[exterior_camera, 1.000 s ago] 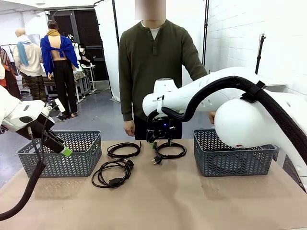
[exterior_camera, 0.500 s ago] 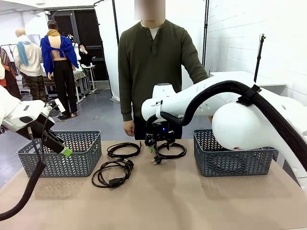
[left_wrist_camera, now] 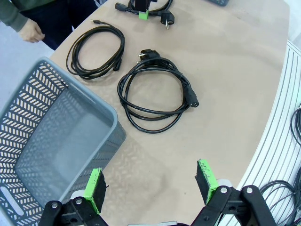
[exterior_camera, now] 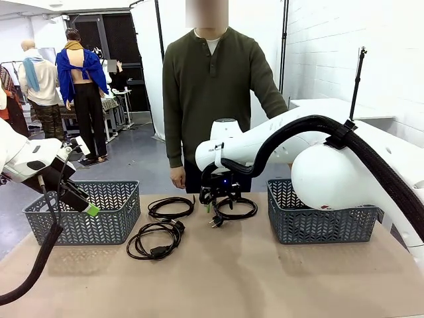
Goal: Organize the cables according to human instructions.
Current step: Pick up a bundle of cables and place it in the basket indicated by the human.
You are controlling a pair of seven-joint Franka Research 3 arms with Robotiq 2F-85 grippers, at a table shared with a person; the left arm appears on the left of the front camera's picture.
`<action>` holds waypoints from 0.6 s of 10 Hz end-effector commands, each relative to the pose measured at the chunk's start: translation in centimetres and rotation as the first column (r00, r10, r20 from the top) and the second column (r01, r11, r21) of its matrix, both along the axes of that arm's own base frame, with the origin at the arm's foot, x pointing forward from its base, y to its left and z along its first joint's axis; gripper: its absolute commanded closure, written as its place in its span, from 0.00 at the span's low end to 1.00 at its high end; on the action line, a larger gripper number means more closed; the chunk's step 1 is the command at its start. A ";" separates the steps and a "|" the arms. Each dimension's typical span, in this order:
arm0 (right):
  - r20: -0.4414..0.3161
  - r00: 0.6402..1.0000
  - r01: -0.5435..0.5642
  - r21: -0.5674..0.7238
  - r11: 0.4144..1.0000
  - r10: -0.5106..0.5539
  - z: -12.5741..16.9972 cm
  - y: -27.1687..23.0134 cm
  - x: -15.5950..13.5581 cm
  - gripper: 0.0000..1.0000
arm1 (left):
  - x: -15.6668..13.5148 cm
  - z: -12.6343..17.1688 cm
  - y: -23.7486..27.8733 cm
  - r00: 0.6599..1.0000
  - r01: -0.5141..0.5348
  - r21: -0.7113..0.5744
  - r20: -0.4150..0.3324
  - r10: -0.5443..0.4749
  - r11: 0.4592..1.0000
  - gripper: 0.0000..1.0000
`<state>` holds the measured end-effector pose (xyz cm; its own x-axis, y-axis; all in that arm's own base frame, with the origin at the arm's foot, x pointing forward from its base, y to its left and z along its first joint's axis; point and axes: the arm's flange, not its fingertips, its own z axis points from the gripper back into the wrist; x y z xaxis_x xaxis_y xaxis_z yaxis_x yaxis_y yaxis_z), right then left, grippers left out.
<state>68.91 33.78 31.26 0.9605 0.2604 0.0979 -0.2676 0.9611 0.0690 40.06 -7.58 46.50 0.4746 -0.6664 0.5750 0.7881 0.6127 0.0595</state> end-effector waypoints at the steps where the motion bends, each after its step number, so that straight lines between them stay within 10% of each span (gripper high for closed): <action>1: -0.004 1.000 0.025 -0.008 1.000 -0.025 0.1 0.5 0.3 0.00 | 0.1 -0.1 0.3 1.000 0.007 -0.014 0.002 -0.007 1.000 0.00; 6: -0.038 0.999 0.030 -0.030 0.999 -0.031 -0.3 0.7 0.8 0.00 | 0.1 -0.1 0.3 1.000 0.007 -0.014 0.002 -0.007 1.000 0.00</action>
<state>68.69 33.67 30.67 0.9636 0.2588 0.0665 -0.2629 0.9627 0.0633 40.06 -7.58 46.50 0.4746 -0.6664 0.5750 0.7881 0.6127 0.0595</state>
